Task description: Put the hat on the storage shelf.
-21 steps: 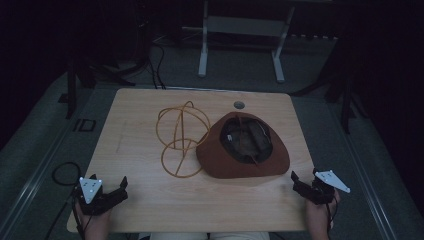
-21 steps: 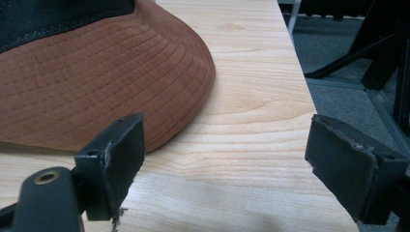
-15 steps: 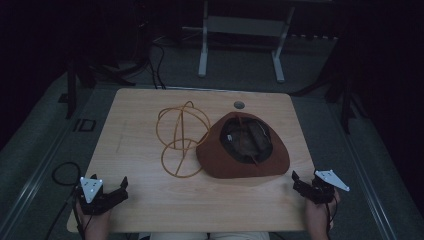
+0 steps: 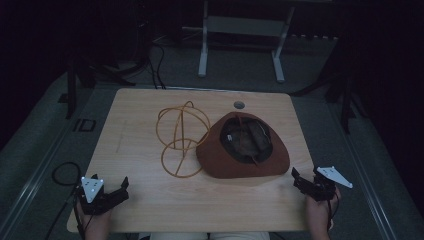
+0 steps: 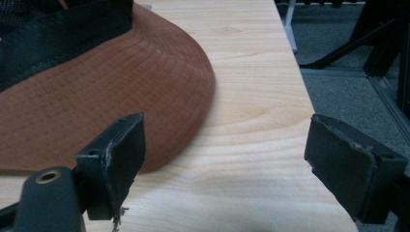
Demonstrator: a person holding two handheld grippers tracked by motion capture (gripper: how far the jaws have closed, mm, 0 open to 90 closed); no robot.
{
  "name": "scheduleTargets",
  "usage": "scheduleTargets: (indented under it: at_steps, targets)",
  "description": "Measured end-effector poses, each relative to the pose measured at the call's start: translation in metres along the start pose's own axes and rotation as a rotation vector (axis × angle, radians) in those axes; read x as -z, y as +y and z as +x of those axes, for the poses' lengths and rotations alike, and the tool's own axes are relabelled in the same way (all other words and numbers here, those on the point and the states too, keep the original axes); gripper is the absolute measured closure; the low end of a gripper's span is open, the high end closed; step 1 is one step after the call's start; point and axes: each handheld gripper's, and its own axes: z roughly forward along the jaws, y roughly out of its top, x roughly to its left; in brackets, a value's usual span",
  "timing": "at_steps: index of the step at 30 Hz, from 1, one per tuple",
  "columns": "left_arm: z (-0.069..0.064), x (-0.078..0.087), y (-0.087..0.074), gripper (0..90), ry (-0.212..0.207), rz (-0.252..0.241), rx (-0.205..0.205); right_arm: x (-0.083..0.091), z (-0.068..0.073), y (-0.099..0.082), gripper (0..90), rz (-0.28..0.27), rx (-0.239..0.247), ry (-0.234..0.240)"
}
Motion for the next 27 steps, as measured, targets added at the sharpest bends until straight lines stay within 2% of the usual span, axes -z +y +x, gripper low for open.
scheduleTargets:
  at_steps: [2,5,8,10,15,17,19,21,23,27]
  targets:
    - [0.0,0.002,0.001,2.0,0.005,-0.013,0.01,-0.002,0.004,0.004,14.6,-0.003,0.009,0.02]
    - [-0.002,0.002,0.001,2.0,0.004,-0.021,-0.001,-0.004,0.009,0.014,14.7,0.005,0.026,0.044]
    - [-0.004,0.001,0.001,2.0,-0.013,-0.001,-0.015,-0.007,0.014,0.026,14.6,0.014,0.042,0.069]
    - [-0.006,0.0,0.001,2.0,-0.005,0.015,-0.042,-0.011,0.017,0.034,14.5,0.014,0.048,0.079]
    - [-0.008,-0.002,0.001,2.0,0.008,0.055,-0.064,-0.02,0.022,0.054,14.5,0.021,0.048,0.114]
    - [-0.008,-0.002,0.001,2.0,-0.008,0.048,-0.057,-0.026,0.028,0.06,14.7,0.036,0.084,0.126]
    - [-0.008,-0.002,0.002,2.0,-0.021,0.035,-0.054,-0.03,0.032,0.063,14.7,0.038,0.099,0.12]
    - [-0.009,-0.001,0.002,2.0,-0.027,0.032,-0.051,-0.037,0.034,0.066,14.7,0.055,0.097,0.135]
    - [-0.01,-0.001,0.003,2.0,-0.051,0.035,-0.042,-0.044,0.036,0.071,14.6,0.067,0.1,0.136]
    - [-0.013,-0.001,0.004,2.0,-0.091,0.053,-0.053,-0.053,0.04,0.08,14.6,0.065,0.102,0.137]
